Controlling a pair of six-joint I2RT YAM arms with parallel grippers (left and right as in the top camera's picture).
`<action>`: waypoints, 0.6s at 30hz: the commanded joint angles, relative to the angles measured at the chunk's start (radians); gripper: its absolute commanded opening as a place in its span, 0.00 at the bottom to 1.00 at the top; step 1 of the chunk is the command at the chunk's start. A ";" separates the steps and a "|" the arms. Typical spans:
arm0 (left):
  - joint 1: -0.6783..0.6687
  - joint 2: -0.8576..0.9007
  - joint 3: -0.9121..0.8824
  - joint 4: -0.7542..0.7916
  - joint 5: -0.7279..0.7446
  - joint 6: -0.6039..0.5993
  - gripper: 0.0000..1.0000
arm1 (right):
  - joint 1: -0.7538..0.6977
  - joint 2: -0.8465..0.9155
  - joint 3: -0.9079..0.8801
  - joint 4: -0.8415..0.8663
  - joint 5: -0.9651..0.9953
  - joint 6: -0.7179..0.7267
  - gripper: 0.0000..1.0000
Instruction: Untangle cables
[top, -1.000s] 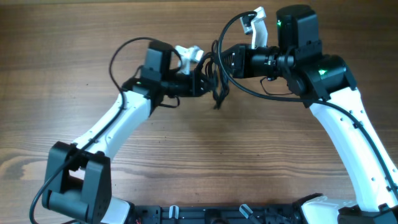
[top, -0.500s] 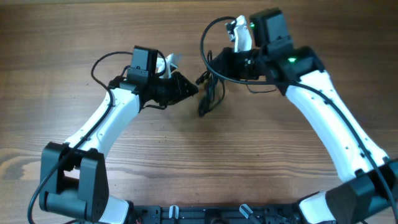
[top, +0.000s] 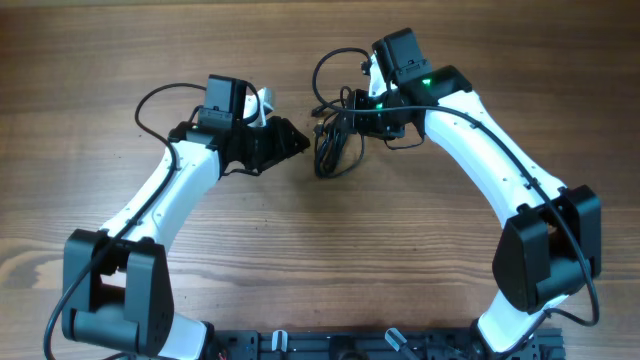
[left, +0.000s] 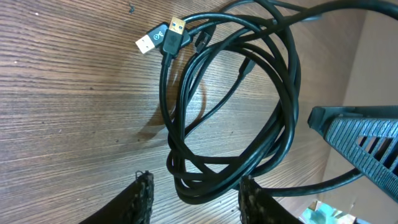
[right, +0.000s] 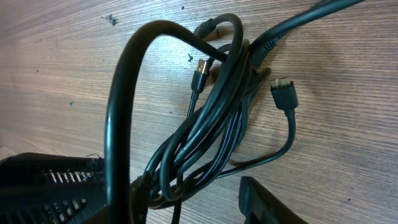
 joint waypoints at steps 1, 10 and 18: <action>-0.039 0.010 -0.002 0.013 -0.005 0.047 0.51 | -0.004 0.020 0.013 0.006 0.011 -0.003 0.50; -0.114 0.100 -0.002 0.106 -0.005 0.103 0.39 | -0.004 0.022 0.013 0.003 -0.022 -0.022 0.50; -0.101 0.152 -0.002 0.142 0.029 0.105 0.04 | -0.004 0.022 0.014 0.008 -0.072 -0.055 0.47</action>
